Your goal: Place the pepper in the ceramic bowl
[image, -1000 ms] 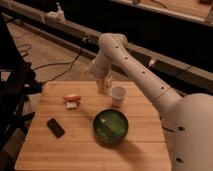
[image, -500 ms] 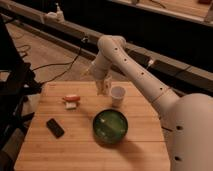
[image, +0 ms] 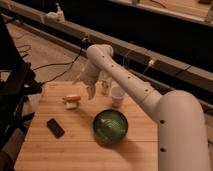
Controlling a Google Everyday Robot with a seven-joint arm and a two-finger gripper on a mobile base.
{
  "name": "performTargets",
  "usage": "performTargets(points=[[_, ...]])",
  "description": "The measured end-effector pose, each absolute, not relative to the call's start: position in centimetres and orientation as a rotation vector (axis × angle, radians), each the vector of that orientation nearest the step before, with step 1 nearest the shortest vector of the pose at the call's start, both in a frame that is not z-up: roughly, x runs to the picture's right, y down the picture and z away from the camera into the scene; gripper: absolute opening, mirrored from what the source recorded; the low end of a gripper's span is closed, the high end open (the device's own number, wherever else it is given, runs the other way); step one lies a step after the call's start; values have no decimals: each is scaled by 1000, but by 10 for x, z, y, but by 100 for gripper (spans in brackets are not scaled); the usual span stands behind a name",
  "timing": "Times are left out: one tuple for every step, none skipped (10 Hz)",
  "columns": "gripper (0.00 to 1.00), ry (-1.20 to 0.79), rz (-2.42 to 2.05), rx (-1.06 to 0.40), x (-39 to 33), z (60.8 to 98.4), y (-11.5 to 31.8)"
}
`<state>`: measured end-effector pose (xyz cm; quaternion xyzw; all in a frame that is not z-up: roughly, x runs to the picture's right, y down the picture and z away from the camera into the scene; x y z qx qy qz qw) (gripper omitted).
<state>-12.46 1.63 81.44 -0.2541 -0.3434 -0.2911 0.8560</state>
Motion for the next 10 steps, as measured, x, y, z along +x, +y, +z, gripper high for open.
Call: performTargets(points=[[75,-716,-600,-544,-130,827,22],[75,-716,-584,-547,-135,840,27],[75,-723,-578,-547,-136,847,30],[75,-725,-580,-542,-137,846,28],[75,-723,-578,-543,-135,847,29],[75,-724,-578,-542,-135,846,28],[75,-723,-579,-544,-135,847,29],[75,-727,-572,-547,-137,849,29],[75,-733,-542,-562,-136,858,34],[75,-741,-510,-584,-135,868,38]])
